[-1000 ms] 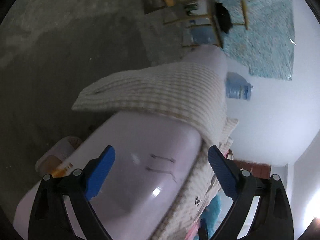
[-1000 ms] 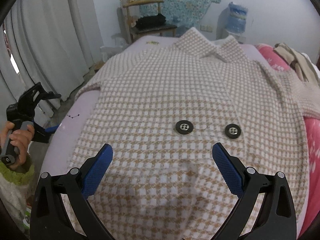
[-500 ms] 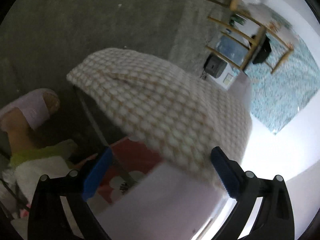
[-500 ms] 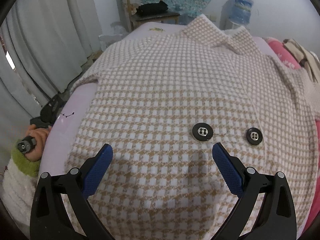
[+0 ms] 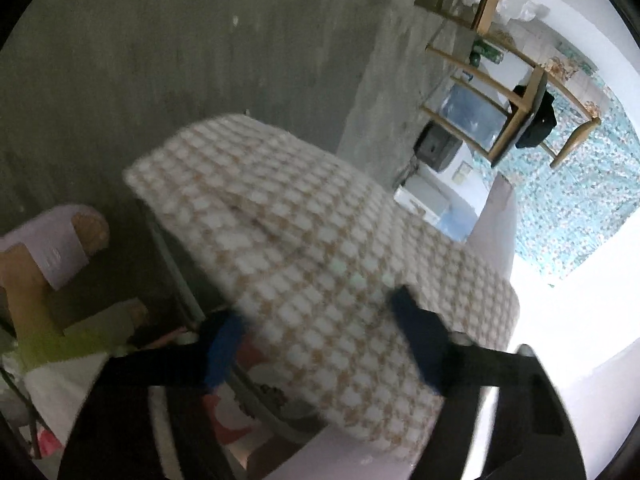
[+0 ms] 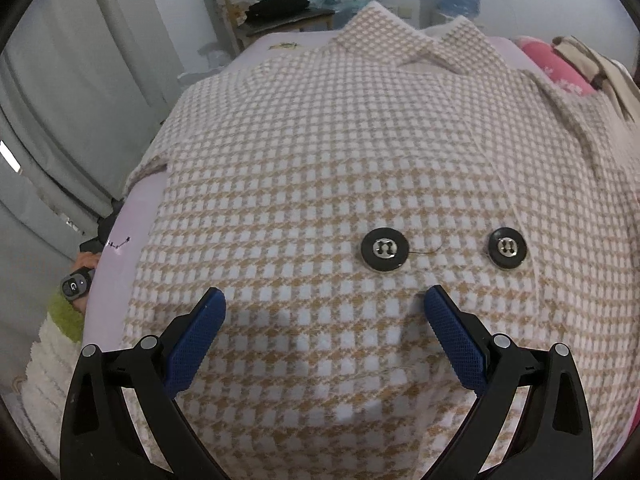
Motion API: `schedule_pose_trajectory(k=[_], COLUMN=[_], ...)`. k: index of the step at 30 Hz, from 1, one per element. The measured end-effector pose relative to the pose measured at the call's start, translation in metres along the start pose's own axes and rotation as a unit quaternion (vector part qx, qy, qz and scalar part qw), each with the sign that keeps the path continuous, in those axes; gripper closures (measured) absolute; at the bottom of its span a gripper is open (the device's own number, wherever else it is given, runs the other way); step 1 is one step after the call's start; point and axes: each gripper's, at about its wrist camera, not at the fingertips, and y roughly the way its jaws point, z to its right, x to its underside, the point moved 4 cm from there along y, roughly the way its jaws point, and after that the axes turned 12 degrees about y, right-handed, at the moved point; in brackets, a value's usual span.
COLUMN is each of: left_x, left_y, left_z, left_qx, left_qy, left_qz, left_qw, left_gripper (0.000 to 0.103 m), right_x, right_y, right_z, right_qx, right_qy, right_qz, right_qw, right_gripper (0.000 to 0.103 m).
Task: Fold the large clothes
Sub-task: 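Grasp the coat's side edge with the left gripper and lift it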
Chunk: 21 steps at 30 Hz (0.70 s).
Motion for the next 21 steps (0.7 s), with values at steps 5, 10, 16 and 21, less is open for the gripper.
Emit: schedule_pose_trajectory(k=[5, 10, 16, 21], left_x=[-0.011, 0.020, 0.165, 0.322], left_y=[-0.035, -0.090, -0.097, -0.023], left_z=[0.041, 0.146, 0.296, 0.348], left_qx=[-0.091, -0.176, -0.211, -0.163], left_qy=[0.097, 0.279, 0.542, 0.706], left_qz=[0.078, 0.198, 0.276, 0.187], left_qw=[0.9880, 0.9232, 0.7651, 0.6633], left_gripper=[0.084, 0.094, 0.094, 0.094], right_x=[-0.004, -0.012, -0.015, -0.005], right_y=[-0.005, -0.025, -0.061, -0.092], right_z=[0.009, 0.026, 0.056, 0.084], right_qx=[-0.003, -0.008, -0.016, 0.001], right_qy=[0.014, 0.029, 0.058, 0.080], right_qz=[0.009, 0.034, 0.073, 0.098], right_qw=[1.000, 0.999, 0.995, 0.992], right_gripper=[0.008, 0.008, 0.008, 0.008])
